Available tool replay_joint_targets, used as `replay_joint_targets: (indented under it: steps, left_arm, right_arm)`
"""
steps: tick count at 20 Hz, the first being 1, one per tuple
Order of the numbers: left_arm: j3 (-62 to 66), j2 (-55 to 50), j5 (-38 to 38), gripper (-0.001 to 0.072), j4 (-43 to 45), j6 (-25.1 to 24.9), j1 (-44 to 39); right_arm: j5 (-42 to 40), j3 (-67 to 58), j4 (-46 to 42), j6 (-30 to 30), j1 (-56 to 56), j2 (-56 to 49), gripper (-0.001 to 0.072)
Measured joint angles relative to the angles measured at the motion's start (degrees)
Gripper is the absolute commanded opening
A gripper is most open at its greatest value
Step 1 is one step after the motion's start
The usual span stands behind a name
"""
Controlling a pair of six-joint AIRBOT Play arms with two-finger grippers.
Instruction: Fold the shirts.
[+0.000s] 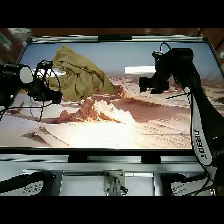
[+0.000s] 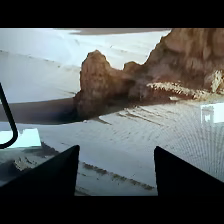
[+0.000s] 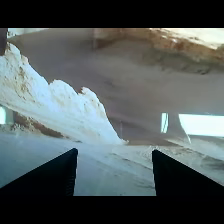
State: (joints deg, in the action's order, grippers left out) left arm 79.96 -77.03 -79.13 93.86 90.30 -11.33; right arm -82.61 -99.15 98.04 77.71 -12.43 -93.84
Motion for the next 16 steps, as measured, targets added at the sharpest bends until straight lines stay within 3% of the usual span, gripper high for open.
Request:
replay_joint_targets:
  steps: [16]
  left_arm:
    - [0.02,-0.26,0.52,0.0559,0.00,1.53,0.00]
  right_arm:
    - [3.08,-0.02,0.04,-0.02,-0.02,0.00,0.0588]
